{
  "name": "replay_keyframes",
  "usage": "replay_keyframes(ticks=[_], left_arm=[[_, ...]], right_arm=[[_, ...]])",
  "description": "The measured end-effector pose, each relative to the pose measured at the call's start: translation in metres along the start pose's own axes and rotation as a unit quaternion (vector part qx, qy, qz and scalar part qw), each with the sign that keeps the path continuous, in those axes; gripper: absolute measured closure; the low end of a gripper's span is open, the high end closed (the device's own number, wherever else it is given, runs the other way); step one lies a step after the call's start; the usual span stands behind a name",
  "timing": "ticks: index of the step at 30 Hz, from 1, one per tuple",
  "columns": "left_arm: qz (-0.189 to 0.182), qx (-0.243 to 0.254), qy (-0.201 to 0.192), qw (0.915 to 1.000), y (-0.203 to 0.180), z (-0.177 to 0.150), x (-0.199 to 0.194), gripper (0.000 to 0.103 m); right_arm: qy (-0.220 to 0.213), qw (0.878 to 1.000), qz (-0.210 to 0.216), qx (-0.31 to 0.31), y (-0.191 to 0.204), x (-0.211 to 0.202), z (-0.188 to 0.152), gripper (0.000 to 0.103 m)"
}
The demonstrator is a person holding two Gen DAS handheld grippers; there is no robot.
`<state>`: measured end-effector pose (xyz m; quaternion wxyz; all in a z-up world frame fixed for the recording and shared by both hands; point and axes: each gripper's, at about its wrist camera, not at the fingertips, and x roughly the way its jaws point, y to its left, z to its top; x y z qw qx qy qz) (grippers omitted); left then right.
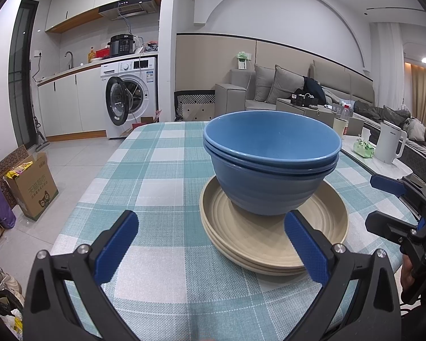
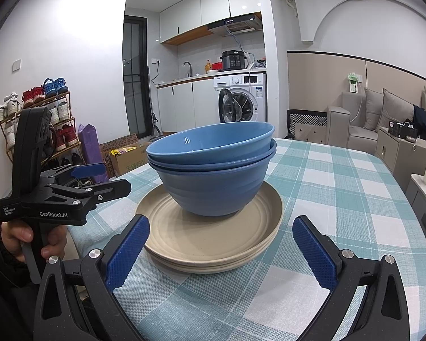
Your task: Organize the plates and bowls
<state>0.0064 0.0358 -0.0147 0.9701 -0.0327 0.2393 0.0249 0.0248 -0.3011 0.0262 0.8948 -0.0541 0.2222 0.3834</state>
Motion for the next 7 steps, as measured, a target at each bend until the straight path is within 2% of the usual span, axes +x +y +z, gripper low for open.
replay_keyframes(ticks=[7], left_arm=[[-0.008,0.004,0.001,1.0,-0.0038,-0.0029,0.0014,0.0]], right_arm=[[0.001,1.0,0.001,-0.001,0.001,0.0006,-0.0011,0.001]])
